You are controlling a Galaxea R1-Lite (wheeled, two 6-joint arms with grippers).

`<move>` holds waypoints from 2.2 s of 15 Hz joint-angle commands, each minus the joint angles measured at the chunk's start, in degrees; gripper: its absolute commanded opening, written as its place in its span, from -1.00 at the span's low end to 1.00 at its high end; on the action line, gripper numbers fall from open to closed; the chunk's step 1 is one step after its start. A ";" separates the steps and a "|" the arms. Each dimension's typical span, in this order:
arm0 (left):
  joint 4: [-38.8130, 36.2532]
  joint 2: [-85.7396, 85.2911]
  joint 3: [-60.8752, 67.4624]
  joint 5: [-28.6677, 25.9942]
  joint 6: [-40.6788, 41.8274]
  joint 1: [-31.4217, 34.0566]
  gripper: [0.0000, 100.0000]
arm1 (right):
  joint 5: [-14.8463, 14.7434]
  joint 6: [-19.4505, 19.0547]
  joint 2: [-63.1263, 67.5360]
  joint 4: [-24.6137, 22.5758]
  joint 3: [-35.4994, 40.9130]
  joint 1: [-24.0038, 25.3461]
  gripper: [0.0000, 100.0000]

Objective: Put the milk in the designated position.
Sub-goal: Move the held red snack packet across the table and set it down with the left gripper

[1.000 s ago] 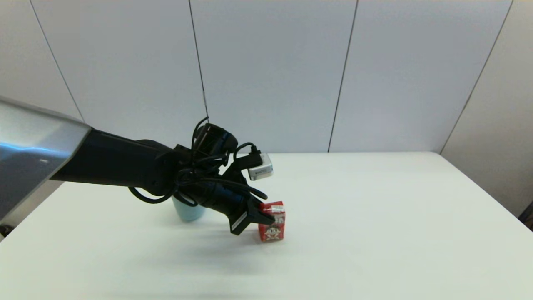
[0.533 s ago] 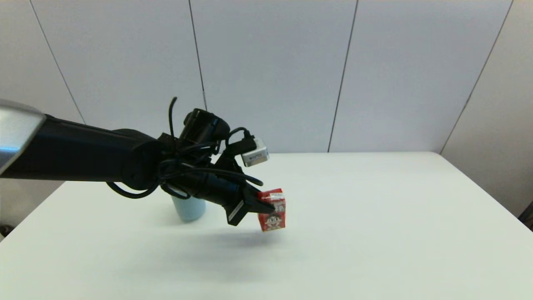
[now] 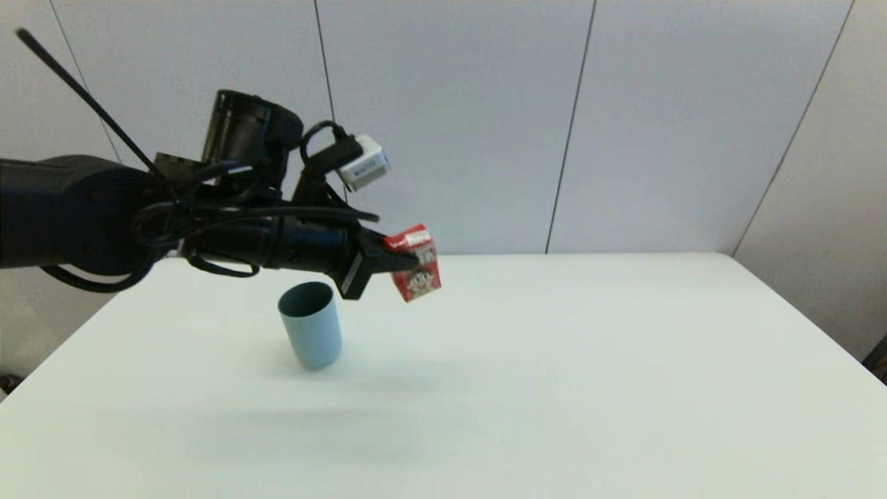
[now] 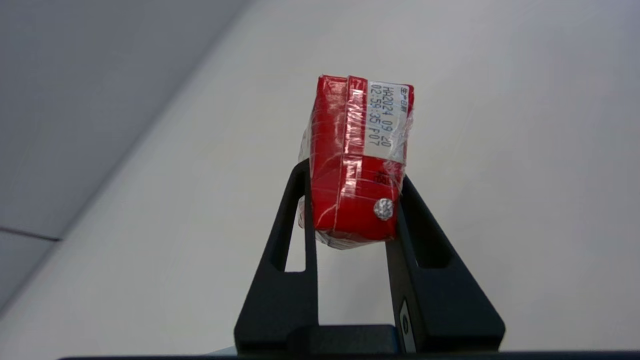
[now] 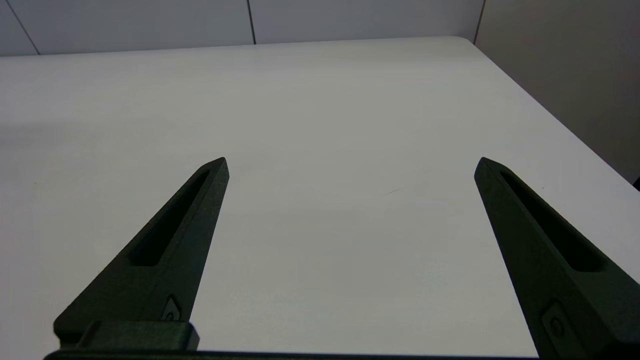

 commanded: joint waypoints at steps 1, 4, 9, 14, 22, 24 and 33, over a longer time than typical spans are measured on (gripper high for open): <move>-0.13 1.42 -7.23 -0.29 1.33 10.44 -1.00 | -0.02 0.09 0.09 -0.01 0.00 0.01 1.00; 0.05 4.41 -11.62 -2.13 6.34 17.38 -1.00 | -0.02 -0.08 0.09 -0.01 0.00 0.01 1.00; 3.56 8.81 -11.89 -16.37 15.21 23.80 -1.00 | 0.06 -0.08 0.09 -0.01 0.00 0.01 1.00; 20.88 14.17 -15.58 -21.29 31.56 26.96 -1.00 | -0.02 -0.08 0.09 -0.01 0.00 0.01 1.00; 27.64 21.99 -23.49 -21.03 36.84 28.81 -1.00 | 0.06 -0.08 0.09 -0.01 0.00 0.01 1.00; 27.64 25.15 -26.30 -21.12 36.75 28.46 -1.00 | -0.02 0.09 0.09 -0.01 0.00 0.01 1.00; 27.64 32.36 -31.84 -21.03 36.92 28.28 -1.00 | 0.06 -0.08 0.09 -0.01 0.00 0.01 1.00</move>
